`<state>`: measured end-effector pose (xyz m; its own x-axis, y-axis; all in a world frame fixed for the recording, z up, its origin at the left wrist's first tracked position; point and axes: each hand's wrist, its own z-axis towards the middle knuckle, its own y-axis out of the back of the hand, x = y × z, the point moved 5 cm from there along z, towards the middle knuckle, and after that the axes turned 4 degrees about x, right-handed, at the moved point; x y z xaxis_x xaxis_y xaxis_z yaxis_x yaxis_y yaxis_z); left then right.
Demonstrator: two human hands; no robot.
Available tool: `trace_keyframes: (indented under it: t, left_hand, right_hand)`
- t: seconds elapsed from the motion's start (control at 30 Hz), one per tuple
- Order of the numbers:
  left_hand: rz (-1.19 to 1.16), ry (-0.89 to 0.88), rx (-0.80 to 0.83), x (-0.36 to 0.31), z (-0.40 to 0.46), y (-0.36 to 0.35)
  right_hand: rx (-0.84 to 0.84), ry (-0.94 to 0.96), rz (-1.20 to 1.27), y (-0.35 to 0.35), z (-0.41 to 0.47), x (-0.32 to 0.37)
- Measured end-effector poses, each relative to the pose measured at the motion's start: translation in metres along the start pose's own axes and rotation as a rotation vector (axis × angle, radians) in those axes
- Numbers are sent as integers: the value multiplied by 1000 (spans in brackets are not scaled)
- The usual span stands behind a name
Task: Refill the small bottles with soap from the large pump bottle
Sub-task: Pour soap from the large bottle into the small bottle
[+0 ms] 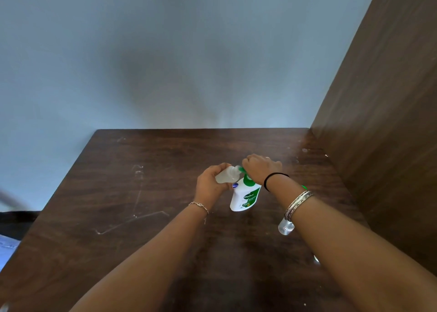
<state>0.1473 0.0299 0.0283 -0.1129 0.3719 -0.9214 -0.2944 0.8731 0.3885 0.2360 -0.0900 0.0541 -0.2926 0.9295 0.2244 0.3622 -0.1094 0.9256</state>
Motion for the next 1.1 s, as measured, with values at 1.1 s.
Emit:
trace_keyframes:
  t: [1.1]
  left_hand:
    - [1,14,19,2,-2,-4]
  right_hand:
    - [9,-19,-17,0,-2,1]
